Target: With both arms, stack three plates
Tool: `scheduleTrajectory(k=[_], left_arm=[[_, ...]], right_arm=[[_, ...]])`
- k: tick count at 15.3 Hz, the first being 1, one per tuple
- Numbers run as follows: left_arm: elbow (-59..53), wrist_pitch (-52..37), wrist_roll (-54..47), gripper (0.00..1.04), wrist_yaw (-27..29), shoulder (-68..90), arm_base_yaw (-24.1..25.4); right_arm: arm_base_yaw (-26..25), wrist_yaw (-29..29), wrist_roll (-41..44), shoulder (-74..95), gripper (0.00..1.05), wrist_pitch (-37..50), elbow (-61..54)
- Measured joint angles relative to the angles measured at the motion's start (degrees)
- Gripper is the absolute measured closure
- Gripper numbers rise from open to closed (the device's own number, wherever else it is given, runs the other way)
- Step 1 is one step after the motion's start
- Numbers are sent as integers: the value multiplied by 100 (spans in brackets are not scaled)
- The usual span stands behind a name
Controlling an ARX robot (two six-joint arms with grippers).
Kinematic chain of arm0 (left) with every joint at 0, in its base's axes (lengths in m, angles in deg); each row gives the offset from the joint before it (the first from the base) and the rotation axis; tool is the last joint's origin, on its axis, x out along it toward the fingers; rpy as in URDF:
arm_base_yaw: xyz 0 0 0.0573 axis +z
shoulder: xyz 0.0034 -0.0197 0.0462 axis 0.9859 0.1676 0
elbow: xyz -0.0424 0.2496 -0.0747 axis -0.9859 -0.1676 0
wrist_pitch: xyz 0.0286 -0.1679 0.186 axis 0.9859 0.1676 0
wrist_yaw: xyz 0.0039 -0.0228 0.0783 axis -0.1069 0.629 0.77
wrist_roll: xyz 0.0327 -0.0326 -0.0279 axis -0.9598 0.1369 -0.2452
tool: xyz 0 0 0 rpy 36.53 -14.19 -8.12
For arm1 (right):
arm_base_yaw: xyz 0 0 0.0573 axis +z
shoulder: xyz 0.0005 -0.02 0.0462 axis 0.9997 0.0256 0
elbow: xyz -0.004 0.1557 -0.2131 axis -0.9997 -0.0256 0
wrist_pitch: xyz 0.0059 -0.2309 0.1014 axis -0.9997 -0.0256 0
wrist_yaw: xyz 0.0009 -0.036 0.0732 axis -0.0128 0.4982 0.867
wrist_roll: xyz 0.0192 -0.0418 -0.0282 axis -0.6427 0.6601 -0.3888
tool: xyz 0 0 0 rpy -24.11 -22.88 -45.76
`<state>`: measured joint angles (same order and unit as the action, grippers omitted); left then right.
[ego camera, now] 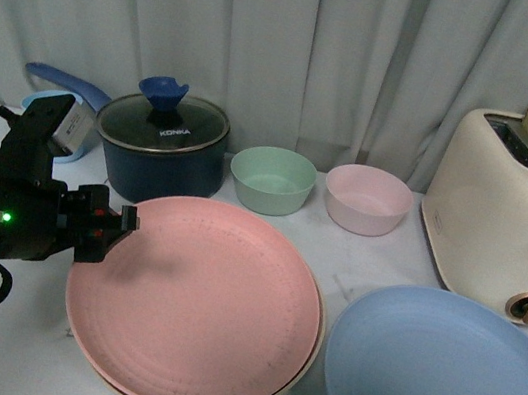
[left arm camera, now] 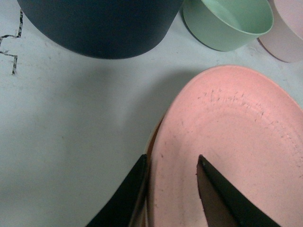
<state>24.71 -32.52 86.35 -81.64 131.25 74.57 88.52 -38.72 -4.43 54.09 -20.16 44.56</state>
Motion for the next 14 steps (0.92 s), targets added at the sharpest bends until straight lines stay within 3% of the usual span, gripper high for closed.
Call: scheduleTrajectory(k=[3,14], left_arm=[[-223,-2,77,33,-197,-442,216],[-636,-203,59,5,-208,-1386,514]], right_arm=[[0,0,0,0,6,0,0],[0,0,0,0,6,2,0]])
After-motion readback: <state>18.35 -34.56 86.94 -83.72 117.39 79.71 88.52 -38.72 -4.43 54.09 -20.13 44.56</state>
